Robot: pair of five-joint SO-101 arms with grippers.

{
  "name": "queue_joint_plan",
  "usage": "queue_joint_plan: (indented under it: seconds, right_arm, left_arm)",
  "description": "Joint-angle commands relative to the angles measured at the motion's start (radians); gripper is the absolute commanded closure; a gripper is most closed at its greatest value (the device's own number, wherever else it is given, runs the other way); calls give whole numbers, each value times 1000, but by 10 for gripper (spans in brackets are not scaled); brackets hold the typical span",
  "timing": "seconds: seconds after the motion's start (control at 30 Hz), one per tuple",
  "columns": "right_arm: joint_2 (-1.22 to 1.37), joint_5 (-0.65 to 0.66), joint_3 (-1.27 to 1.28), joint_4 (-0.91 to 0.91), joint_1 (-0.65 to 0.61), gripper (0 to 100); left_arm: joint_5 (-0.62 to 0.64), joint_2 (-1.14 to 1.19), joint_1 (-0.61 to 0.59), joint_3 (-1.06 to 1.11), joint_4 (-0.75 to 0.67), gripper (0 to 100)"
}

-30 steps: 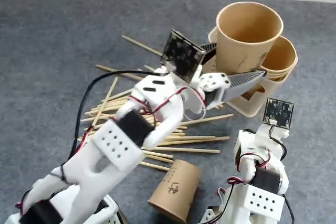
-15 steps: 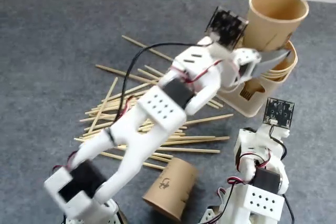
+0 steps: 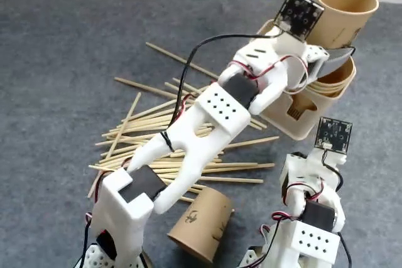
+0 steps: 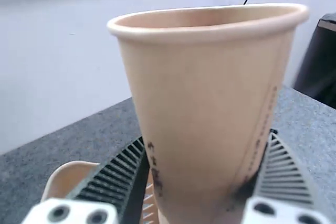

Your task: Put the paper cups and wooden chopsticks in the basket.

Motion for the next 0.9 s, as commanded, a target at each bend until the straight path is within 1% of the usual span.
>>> queue_joint_plan:
  seconds: [0.0, 0.13, 0.23, 0.4, 0.87]
  right_arm:
    - [-16, -2, -12, -21, 4, 992]
    - [-16, -2, -12, -21, 4, 992]
    - [-16, -2, -12, -21, 4, 992]
    - [-16, -2, -12, -21, 4, 992]
    - [-16, -2, -12, -21, 4, 992]
  left_arm:
    - [66, -19, 12, -130, 110, 745]
    - [117, -16, 12, -188, 203, 678]
    - [164, -16, 12, -219, 216, 680]
    - [144, -19, -4, -228, 213, 677]
    - [149, -19, -27, -226, 212, 678]
